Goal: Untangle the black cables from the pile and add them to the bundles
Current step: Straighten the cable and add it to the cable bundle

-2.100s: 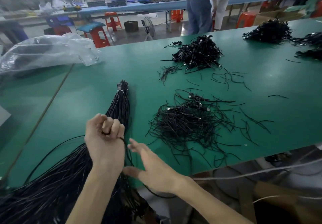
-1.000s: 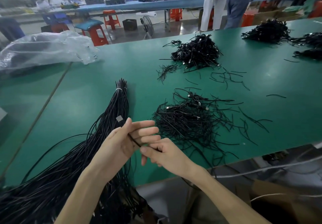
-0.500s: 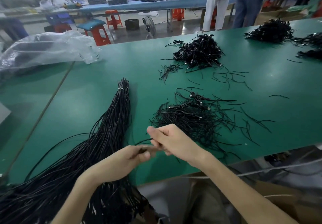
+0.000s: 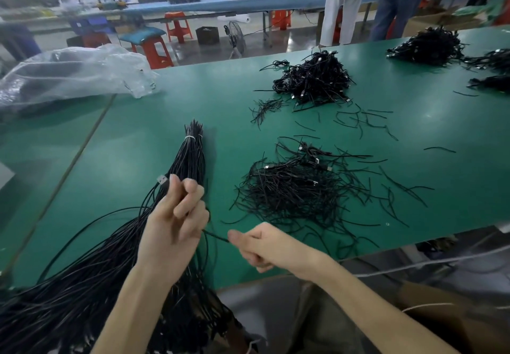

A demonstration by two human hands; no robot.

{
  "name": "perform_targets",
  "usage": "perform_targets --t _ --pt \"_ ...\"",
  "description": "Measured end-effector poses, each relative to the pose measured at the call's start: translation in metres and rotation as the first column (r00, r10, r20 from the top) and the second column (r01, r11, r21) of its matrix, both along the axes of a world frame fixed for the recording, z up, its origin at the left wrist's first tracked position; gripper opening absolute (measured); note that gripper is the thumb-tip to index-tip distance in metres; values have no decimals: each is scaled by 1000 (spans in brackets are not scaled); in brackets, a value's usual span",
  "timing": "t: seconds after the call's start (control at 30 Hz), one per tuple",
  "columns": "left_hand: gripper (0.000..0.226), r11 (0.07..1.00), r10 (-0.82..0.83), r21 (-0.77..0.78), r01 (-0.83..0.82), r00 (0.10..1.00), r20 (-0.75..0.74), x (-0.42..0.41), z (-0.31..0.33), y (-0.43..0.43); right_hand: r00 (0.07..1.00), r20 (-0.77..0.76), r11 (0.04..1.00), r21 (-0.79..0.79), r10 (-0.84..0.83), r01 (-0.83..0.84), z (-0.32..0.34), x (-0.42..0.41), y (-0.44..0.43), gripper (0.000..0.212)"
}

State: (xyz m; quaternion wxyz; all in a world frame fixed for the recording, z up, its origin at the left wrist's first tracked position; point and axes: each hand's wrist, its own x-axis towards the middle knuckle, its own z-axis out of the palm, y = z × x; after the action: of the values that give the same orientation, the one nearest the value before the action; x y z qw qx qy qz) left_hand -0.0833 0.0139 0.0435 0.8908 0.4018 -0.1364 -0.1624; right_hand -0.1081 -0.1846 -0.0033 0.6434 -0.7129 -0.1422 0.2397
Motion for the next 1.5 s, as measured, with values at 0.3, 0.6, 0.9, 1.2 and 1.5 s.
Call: perform_targets --t 0.3,0.6,0.9,1.2,1.5 --pt "37 380 -404 919 -103 875 265 -10 -30 1 978 22 978 25 -207 206 10 21 0 59" --pt "41 643 -203 760 -94 936 287 -9 -42 -11 940 190 956 139 -283 260 6 -7 12 55" --pt "34 996 76 47 -73 994 -84 -6 -12 -7 985 87 989 15 -148 148 -29 -9 8 59" --pt "29 206 -310 954 -216 911 273 -22 -53 -7 912 247 942 15 -328 335 -5 20 -2 60" --pt "53 906 18 423 -30 999 33 -23 -50 -20 905 306 954 128 -297 270 -1 -11 26 54"
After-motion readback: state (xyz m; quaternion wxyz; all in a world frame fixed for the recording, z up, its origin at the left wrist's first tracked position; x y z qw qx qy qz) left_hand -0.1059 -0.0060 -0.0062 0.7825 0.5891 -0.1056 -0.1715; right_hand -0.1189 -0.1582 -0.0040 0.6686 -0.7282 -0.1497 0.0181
